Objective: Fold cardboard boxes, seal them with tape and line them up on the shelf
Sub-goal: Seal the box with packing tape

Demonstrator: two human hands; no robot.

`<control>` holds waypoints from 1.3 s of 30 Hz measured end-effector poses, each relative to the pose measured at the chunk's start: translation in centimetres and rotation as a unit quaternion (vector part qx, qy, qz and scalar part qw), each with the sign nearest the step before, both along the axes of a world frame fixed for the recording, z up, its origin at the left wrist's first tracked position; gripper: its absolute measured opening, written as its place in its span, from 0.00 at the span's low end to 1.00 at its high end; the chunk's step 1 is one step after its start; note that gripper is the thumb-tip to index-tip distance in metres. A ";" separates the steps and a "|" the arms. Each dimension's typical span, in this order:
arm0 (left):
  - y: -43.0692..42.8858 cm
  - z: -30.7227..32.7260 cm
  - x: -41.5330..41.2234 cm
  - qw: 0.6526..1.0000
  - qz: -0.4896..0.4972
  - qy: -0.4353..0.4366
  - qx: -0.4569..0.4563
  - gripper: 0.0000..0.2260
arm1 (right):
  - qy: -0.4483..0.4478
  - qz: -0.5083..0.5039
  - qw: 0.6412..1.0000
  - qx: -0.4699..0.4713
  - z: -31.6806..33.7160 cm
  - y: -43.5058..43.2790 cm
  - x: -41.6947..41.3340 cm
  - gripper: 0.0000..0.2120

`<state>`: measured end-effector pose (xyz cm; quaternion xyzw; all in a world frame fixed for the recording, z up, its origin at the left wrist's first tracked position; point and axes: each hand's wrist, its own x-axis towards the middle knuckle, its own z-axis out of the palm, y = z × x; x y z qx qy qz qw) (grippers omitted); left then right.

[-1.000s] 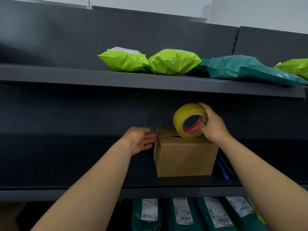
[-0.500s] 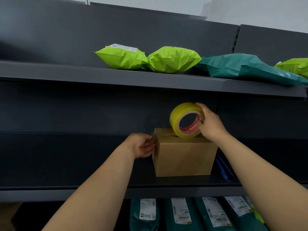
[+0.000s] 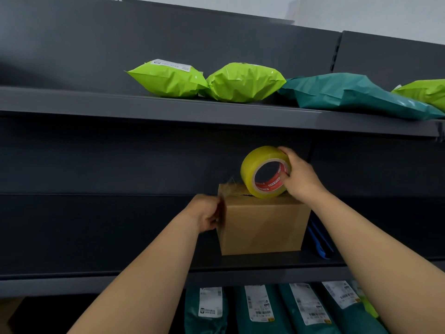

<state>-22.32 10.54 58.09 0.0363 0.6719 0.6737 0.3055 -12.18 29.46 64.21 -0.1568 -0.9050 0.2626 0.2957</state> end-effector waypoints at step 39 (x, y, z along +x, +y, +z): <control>-1.9 -0.3 -1.4 0.928 -0.214 0.305 0.017 0.42 | 0.058 -0.018 0.998 -0.012 0.5 2.0 0.4 0.28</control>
